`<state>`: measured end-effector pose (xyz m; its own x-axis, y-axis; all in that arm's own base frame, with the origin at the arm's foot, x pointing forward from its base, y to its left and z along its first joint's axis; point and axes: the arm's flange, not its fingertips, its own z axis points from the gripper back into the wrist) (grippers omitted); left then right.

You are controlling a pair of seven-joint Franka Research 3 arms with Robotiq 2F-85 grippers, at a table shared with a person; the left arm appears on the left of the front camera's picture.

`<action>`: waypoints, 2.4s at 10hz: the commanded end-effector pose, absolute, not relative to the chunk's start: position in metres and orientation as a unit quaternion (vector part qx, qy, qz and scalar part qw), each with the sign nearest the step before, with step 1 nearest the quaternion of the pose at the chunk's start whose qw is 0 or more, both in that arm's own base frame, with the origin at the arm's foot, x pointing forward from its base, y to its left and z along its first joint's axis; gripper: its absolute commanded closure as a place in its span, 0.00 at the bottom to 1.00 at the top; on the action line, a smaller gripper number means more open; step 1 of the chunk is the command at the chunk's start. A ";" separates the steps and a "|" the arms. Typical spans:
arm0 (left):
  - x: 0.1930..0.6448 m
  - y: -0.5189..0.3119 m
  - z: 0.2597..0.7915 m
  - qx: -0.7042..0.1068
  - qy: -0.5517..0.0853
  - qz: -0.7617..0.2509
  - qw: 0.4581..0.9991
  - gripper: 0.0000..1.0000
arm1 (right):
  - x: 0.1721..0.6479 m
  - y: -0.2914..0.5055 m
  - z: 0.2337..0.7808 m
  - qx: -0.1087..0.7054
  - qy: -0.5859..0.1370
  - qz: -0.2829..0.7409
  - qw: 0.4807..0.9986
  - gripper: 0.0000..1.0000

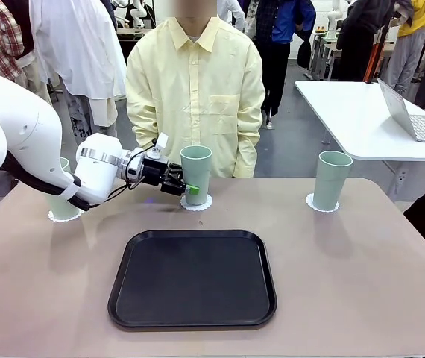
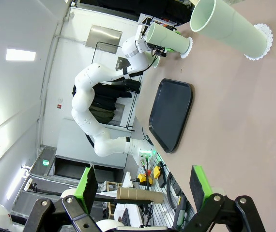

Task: Place coasters on the table and set cups on them.
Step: Take one Reusable plastic cup from the Flat Tray and place it on a coaster set by the human.

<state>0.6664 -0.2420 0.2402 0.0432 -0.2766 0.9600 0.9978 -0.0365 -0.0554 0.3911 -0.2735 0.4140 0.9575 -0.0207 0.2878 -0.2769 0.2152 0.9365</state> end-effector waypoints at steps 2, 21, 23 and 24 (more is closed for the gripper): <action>0.675 -0.246 0.239 -0.459 -0.384 -0.568 0.565 0.17 | 0.391 -0.274 0.414 0.621 -0.119 0.081 0.771 0.00; 0.556 -0.220 0.442 -0.084 -0.127 -0.537 0.830 0.00 | 0.391 -0.274 0.414 0.621 -0.119 0.081 0.771 0.00; 0.533 -0.223 0.469 -0.032 -0.076 -0.499 0.863 0.00 | 0.391 -0.274 0.414 0.621 -0.119 0.081 0.771 0.00; 0.522 -0.225 0.476 -0.032 -0.066 -0.484 0.872 0.00 | 0.391 -0.274 0.414 0.621 -0.119 0.081 0.771 0.00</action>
